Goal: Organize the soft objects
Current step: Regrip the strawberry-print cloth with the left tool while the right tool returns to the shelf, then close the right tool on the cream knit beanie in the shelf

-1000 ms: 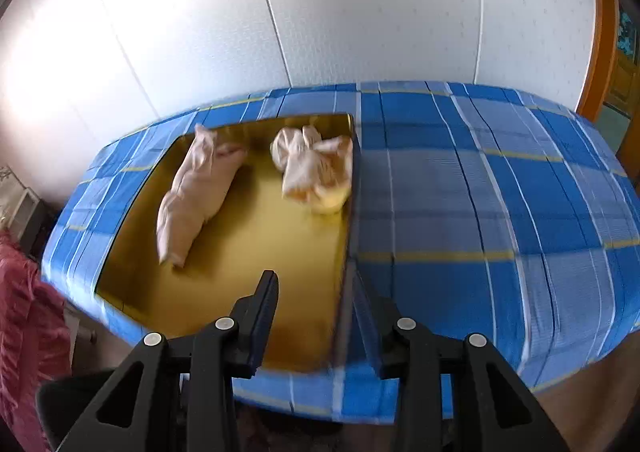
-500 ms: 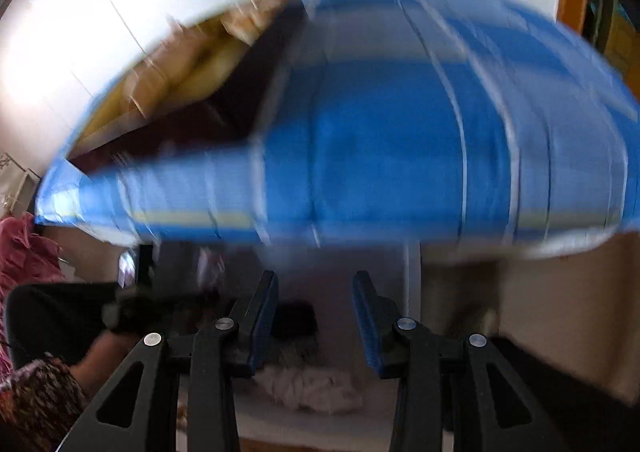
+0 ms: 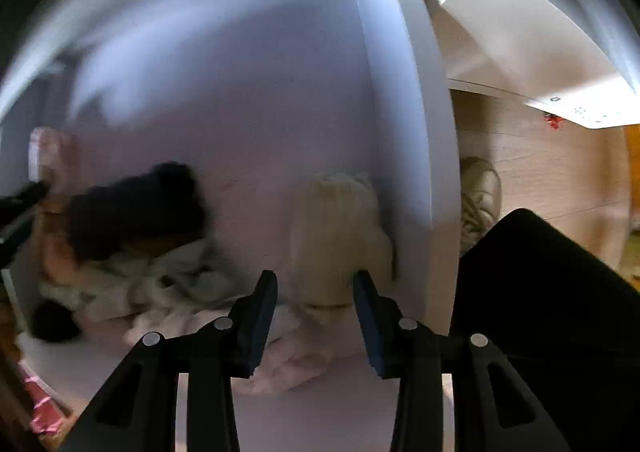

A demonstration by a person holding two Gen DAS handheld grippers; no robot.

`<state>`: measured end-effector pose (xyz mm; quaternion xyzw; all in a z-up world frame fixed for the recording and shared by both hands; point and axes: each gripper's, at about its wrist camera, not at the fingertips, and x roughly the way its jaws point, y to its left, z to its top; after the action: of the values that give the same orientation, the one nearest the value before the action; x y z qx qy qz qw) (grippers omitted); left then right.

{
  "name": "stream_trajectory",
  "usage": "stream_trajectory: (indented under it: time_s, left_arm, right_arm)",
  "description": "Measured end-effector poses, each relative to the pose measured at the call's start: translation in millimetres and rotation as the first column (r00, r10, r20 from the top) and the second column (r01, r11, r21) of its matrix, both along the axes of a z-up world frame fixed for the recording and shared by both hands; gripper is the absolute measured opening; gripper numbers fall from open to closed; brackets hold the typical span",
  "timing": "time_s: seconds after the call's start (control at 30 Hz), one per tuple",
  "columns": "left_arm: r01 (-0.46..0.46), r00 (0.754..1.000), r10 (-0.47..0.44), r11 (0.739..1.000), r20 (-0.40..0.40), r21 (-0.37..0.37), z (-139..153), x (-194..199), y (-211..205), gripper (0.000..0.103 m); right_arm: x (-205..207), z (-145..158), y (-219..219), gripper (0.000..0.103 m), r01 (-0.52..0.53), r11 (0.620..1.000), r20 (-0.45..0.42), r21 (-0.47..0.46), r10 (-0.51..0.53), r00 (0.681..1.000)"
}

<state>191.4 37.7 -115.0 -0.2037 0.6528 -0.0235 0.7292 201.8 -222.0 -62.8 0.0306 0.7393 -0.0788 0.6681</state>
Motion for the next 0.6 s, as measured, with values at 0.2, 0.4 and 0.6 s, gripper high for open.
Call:
stream_trajectory:
  time_s: [0.2,0.4,0.6]
  left_arm:
    - [0.058,0.998,-0.057,0.997,-0.019,0.051,-7.9,5.3,-10.3,0.087]
    - [0.140,0.990,-0.140,0.985,-0.011,0.102,-12.0,19.1,-22.6,0.088]
    - [0.233,0.972,-0.237,0.962,0.008,0.145,-4.0,19.7,-39.5,0.058]
  right_arm:
    - [3.8,-7.2,19.2,0.051,-0.138,0.980,-0.027,-0.141,0.136,0.990]
    - [6.1,-20.9,19.8,0.056,-0.140,0.982,-0.050,-0.129,0.135,0.990]
    - [10.9,-36.2,44.4,0.061,-0.295,0.929,-0.080,-0.225,0.285,0.955]
